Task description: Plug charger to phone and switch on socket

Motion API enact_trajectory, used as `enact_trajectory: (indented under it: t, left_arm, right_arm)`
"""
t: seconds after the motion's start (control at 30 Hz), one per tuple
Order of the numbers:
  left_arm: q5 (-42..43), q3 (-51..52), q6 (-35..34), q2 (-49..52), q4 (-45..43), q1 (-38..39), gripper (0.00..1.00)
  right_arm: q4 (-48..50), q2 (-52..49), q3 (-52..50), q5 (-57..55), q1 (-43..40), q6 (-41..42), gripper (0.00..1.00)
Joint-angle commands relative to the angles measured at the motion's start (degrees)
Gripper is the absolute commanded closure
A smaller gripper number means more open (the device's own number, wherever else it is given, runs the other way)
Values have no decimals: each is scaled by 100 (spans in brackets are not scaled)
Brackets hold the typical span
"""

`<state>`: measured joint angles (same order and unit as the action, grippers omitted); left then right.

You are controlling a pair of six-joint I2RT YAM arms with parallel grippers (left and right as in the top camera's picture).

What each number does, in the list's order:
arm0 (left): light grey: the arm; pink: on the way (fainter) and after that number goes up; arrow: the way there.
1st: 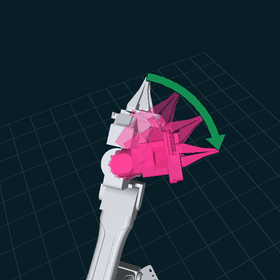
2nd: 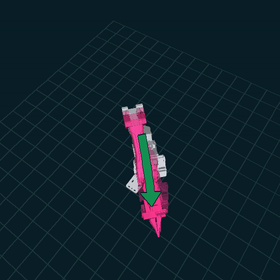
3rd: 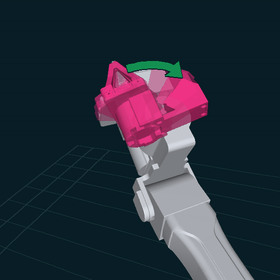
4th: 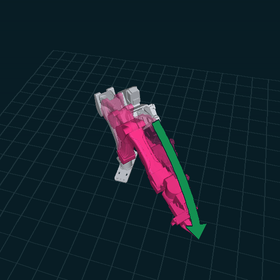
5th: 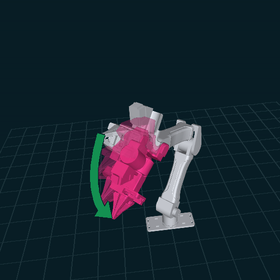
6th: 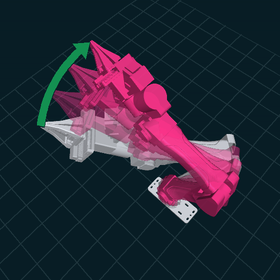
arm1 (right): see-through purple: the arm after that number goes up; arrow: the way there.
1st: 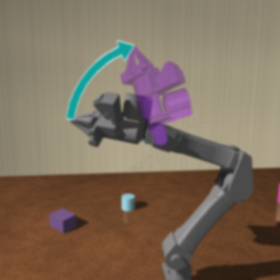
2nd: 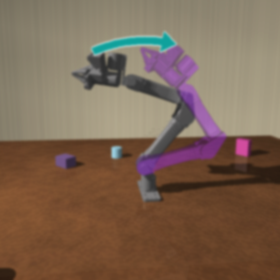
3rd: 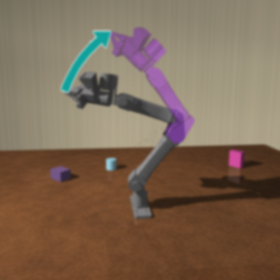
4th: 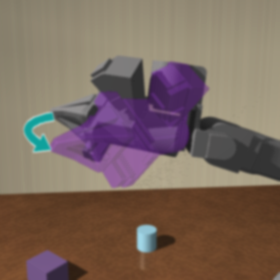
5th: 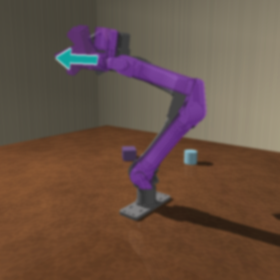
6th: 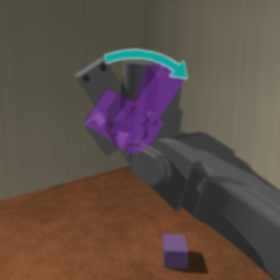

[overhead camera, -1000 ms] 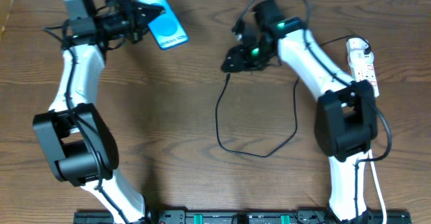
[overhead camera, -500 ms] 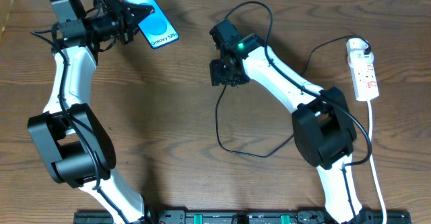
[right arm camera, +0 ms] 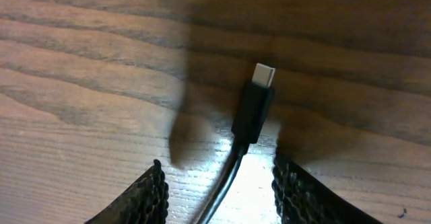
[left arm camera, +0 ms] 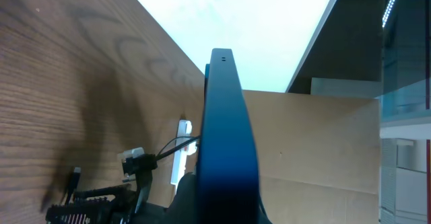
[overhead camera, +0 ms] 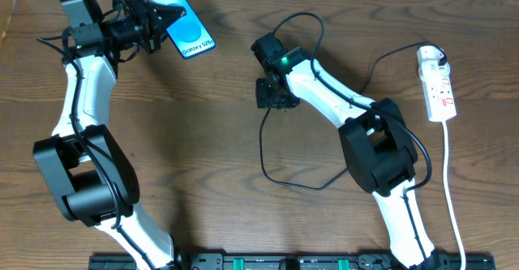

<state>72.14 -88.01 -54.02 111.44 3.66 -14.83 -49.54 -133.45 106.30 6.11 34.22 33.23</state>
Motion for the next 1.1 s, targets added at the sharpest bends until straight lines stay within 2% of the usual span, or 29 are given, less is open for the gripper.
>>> enact_trajectory:
  t: [0.0,0.17,0.37,0.57,0.67,0.77,0.87,0.93,1.07]
  left_arm:
    - [249,-105,-24,-149,-9,0,93]
    - [249,-105,-24,-149,-9,0,93]
    - [249,-105,-24,-149,-9,0,93]
    - [249,-105,-24,-149,-9,0,93]
    - [251,-105,-26,-149,-7,0,92]
    - [267,-105,-24,-149,11,0,92]
    - [293,-105,-24,-149,11,0,93]
    - [310,-105,-24,-149,11,0,93]
    - [337,-105,-26,-149,11,2,93]
  right_arm:
    - [50,-181,2,-216,35,247,53]
    - [28,-286,0,-522,68,461,59]
    - [48,-452,0,-669,114,466,75]
    - [11,-494,0,-710,133,461,99]
    - [2,-494,9,-706,136,433,99]
    - [31,-492,181,-140,92,-282,99]
    - [-76,-487,481,750,-17,-1578,99]
    - [-225,-487,695,1314,-118,-2105,99]
    - [-487,-483,1054,3095,-466,-3158,99]
